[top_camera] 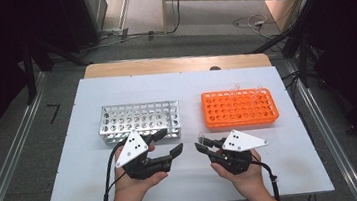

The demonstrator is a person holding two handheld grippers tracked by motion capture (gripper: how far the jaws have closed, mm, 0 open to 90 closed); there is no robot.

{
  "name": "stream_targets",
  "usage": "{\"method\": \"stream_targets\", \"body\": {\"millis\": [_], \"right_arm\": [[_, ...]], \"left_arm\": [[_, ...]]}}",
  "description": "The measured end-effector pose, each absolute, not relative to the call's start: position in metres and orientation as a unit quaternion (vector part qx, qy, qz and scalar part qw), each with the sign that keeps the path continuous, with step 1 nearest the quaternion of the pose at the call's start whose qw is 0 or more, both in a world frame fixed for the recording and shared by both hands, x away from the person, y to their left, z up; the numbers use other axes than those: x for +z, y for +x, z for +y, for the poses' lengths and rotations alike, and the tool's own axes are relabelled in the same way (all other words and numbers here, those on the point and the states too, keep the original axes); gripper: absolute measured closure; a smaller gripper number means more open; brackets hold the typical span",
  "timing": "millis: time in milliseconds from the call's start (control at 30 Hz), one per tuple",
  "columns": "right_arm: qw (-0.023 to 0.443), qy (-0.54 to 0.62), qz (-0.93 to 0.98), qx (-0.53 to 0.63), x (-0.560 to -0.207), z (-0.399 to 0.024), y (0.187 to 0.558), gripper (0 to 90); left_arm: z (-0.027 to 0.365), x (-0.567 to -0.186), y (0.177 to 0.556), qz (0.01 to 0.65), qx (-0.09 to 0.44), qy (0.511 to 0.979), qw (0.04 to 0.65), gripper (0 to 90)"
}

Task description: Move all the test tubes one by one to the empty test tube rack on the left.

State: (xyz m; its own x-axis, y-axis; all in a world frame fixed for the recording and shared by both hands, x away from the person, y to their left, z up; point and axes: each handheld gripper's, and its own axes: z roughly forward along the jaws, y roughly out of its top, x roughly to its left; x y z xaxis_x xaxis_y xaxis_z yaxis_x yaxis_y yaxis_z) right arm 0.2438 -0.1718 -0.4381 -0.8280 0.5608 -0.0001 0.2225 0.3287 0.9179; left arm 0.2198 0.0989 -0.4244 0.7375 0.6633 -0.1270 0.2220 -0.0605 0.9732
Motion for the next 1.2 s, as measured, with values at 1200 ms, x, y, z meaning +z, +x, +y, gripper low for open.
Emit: {"method": "stream_targets", "body": {"millis": [1200], "right_arm": [[0.144,0.206,0.815,0.521,-0.443,-0.138,0.229,74.6]], "left_arm": [[0.076,-0.425,0.214,0.271,0.156,0.729,0.609,67.8]]}}
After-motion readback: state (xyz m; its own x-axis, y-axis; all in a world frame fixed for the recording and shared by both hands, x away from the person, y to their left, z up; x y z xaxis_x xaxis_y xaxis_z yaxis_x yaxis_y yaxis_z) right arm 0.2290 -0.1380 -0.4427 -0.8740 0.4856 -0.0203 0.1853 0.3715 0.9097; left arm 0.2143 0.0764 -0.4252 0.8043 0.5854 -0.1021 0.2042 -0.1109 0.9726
